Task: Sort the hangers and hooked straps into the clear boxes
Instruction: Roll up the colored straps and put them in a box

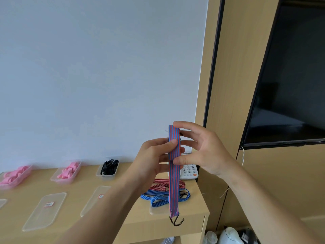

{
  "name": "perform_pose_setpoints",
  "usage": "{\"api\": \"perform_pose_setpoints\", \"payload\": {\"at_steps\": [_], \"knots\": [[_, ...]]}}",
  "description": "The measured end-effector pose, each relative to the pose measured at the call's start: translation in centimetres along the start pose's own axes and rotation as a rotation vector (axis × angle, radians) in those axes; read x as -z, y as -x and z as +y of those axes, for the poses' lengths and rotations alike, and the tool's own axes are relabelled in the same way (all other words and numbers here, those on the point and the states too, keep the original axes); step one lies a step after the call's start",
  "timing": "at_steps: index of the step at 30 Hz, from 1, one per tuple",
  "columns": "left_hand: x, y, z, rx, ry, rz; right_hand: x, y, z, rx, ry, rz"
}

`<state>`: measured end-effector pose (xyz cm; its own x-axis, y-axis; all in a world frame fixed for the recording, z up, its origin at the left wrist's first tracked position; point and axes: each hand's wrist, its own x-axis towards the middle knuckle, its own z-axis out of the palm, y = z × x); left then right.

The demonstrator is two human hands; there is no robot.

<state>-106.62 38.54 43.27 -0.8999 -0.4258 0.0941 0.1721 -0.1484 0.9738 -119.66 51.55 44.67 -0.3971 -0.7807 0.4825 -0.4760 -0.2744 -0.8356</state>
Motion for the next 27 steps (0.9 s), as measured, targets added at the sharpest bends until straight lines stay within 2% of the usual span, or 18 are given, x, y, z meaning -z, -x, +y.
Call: {"api": "perform_pose_setpoints", "payload": {"at_steps": [5, 9, 16, 18, 22, 27], "knots": [[0.3, 0.1, -0.1, -0.03, -0.06, -0.025, 0.0, -0.6, -0.4, -0.07, -0.08, 0.079], [0.0, 0.3, -0.4, -0.017, -0.041, 0.008, 0.3, -1.4, -0.5, -0.136, 0.007, 0.109], [0.0, 0.5, -1.2, 0.092, -0.086, 0.099, -0.4, -1.7, -0.8, 0.03, 0.121, 0.22], [0.1, 0.5, -1.3, 0.071, -0.067, 0.118, -0.8, -1.5, -0.9, 0.057, 0.066, 0.215], [0.0, 0.5, -1.5, -0.002, -0.038, 0.118, -1.2, -0.9, -0.9, 0.021, -0.254, 0.266], [0.0, 0.7, -1.3, -0.033, 0.042, 0.094, -0.7, -0.4, -0.8, -0.148, -0.258, 0.081]]}}
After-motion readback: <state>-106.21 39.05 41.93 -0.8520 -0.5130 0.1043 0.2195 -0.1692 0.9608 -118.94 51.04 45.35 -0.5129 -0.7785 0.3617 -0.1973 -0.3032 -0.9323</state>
